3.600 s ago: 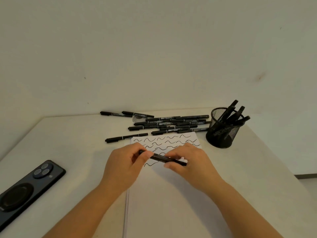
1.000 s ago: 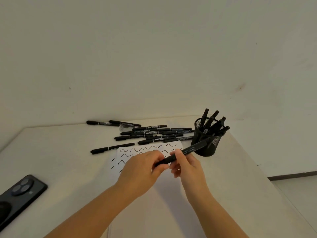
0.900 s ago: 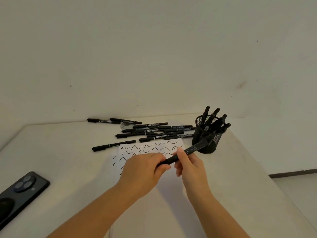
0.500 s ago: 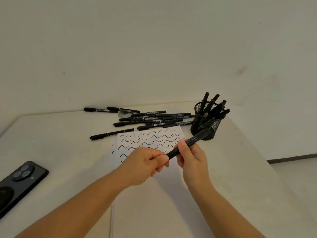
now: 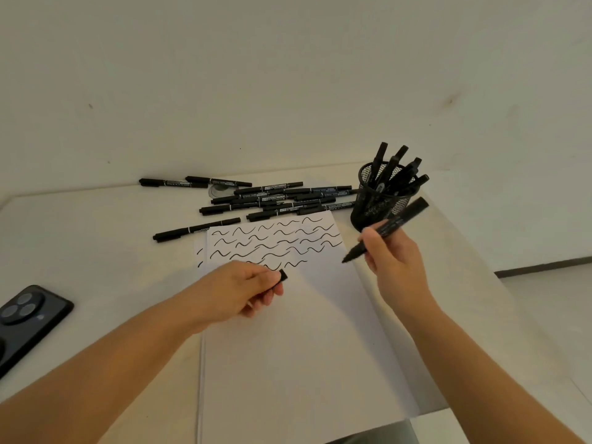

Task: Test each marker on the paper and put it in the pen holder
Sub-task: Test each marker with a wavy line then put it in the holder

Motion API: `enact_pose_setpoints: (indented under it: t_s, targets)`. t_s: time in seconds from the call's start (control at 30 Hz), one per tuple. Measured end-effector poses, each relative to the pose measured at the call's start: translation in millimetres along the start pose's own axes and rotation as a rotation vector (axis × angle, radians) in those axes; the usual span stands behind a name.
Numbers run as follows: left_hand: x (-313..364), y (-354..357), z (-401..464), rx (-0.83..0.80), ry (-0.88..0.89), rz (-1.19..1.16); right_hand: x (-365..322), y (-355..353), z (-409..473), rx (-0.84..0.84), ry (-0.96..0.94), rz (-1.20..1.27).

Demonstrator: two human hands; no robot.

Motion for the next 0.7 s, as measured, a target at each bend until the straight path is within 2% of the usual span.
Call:
enact_pose_setpoints:
  t_s: [0.1,0.17,0.37,0.53,0.7]
  targets:
    - [8,3,7,0.327,0.355,0.514,0,14,11,0.005,-0.003,-0.033]
    - [5,6,8,0.402,0.455,0.685,4,24,16,-0.023,0.035,0.007]
    - [-3,7,7,0.410,0.516,0.583,29,23,10,-0.063,0.037,-0.144]
    - [-4,6,10,0.408,0.485,0.567,32,31,7,-0.152,0.055,-0.196]
    - [-6,5,10,0.384,0.473,0.555,35,23,10,-0.075,0.023,-0.248]
Point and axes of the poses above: each hand's wrist, its own z-axis towards the middle knuckle, its own y-axis out of the palm, x = y × z, the point moved 4 cm from there along z, towards the middle knuckle, and after that the axes turned 8 degrees about x, right-handed, at the moved point
